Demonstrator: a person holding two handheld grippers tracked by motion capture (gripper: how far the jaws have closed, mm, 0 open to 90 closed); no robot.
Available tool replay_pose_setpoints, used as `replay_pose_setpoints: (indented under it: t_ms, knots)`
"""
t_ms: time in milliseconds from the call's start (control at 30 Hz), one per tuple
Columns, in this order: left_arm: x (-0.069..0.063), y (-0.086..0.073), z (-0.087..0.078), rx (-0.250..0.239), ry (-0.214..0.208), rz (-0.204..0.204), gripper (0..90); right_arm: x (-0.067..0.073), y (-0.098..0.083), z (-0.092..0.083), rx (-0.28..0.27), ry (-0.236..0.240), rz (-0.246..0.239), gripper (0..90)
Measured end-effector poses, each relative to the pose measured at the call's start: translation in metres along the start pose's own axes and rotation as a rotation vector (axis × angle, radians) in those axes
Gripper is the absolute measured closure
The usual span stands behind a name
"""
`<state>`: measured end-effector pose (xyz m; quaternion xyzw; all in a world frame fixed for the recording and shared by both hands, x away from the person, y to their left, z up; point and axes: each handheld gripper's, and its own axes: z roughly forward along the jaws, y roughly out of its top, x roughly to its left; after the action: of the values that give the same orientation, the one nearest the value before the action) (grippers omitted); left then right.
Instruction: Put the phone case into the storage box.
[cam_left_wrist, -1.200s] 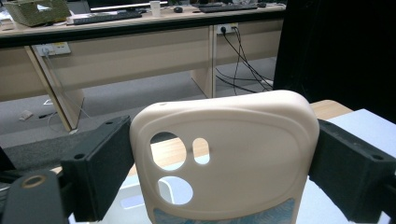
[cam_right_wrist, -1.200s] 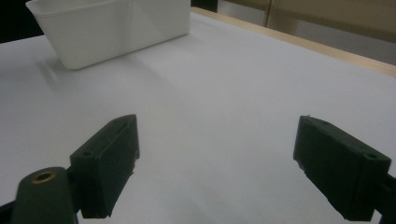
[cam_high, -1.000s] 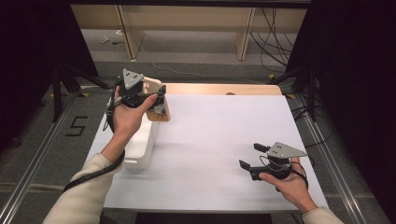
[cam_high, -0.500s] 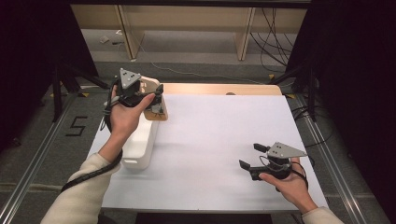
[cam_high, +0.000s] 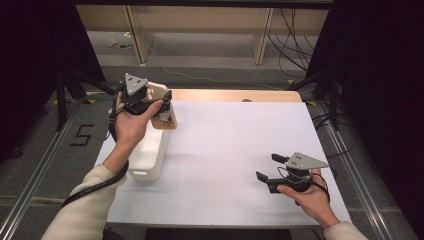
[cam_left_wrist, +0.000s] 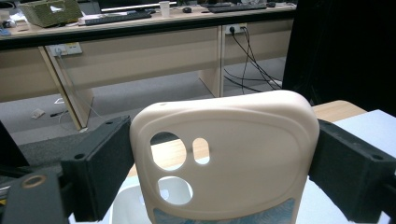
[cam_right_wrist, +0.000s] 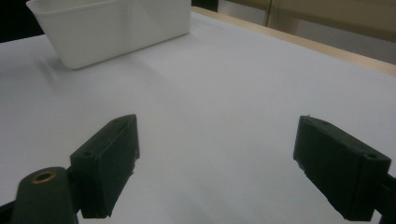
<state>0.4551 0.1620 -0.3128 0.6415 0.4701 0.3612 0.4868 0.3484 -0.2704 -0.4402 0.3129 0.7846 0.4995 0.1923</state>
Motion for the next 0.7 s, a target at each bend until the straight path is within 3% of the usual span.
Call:
replay_pose_setpoints:
  t_ms: [700]
  knots:
    - [0.0082, -0.0002, -0.0032, 0.002, 0.017, 0.0, 11.2, 0.0, -0.0002, 0.0005, 0.001, 0.002, 0.0, 15.3]
